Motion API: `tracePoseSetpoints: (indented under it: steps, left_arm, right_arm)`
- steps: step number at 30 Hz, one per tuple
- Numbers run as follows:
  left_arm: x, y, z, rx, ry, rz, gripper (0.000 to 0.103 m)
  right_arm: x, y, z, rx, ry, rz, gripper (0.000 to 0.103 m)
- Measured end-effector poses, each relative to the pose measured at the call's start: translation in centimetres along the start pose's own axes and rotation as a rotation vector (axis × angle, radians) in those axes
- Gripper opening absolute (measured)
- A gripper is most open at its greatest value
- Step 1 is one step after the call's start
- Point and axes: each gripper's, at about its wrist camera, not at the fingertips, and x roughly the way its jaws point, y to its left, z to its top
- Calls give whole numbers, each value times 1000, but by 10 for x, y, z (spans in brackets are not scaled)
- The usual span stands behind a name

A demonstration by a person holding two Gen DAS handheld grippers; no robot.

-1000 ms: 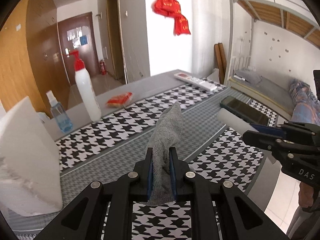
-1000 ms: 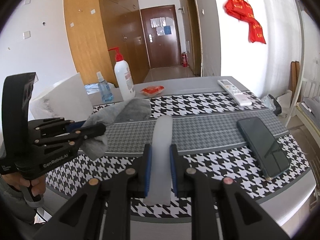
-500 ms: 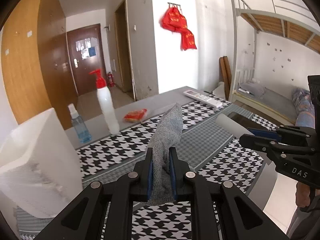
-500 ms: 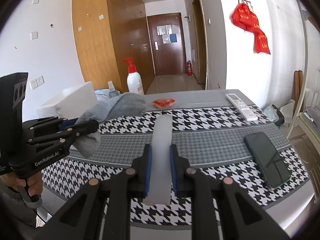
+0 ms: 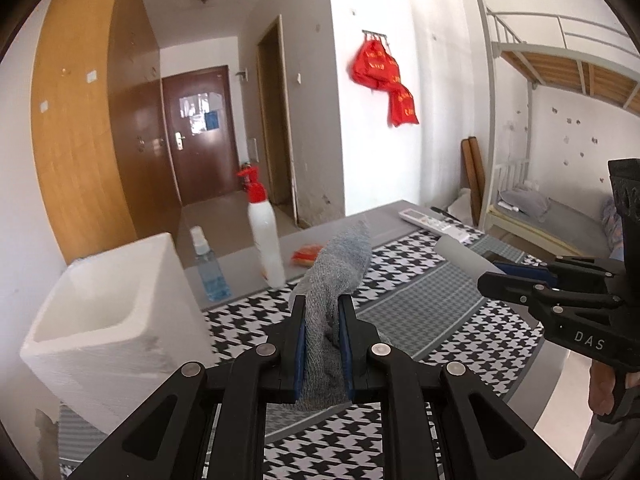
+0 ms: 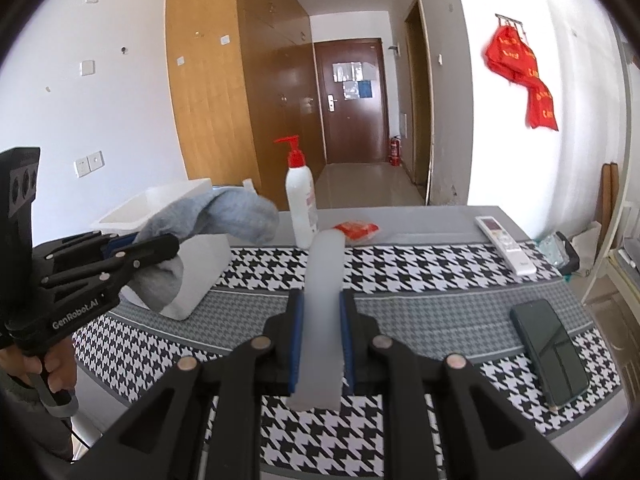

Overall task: Organize soft objects
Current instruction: 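Carry the grey sock with the left tool while the right tool carries the white roll toward the foam box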

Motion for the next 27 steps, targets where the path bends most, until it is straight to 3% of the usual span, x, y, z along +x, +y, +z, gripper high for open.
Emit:
tracePoseSetpoints:
  steps: [14,27]
  left_arm:
    - [-16,23,1,-15,-44,44,12]
    - [-36,53,3,-70,-95,132,12]
  right_arm:
    - [10,29,15,-58,-21,43,21]
    - [20,56,35,-104,-47,97,21]
